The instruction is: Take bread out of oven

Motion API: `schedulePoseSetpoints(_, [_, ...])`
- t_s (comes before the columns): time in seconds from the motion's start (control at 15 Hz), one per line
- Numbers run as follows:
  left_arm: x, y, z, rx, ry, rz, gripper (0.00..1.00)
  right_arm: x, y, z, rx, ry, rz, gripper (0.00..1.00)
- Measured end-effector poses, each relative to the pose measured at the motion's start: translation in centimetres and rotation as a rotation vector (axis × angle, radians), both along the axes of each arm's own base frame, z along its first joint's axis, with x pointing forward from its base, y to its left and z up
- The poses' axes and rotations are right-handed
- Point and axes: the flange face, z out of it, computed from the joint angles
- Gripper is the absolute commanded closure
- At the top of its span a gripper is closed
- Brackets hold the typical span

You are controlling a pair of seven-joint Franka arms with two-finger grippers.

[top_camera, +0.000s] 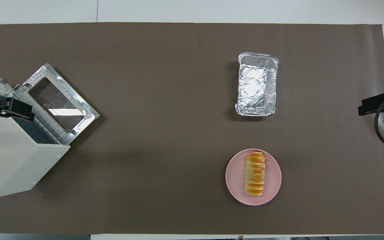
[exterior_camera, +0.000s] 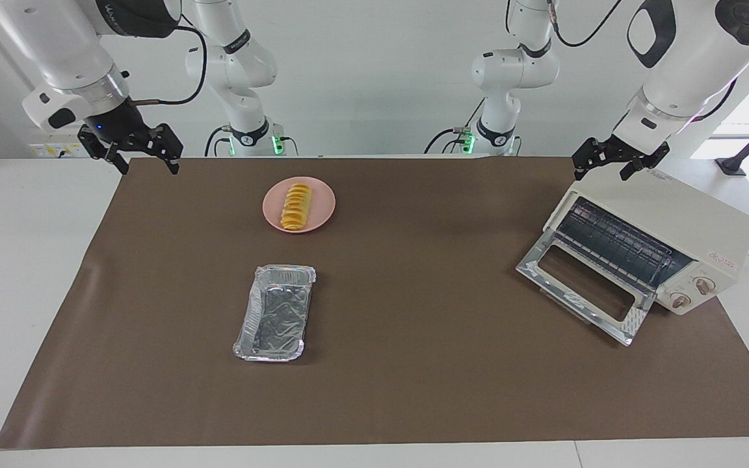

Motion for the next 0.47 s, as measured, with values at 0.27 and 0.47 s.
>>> schedulePoseSetpoints(0.27, [0.00, 0.00, 0.00, 0.000, 0.000, 0.000, 0.00, 0.02, -0.25, -0.19, 0.000, 0.010, -0.004, 0.00])
schedulePoseSetpoints(0.47, [0.00, 0.00, 0.00, 0.000, 0.000, 0.000, 0.00, 0.03, -0.27, -0.29, 0.000, 0.014, -0.005, 0.00])
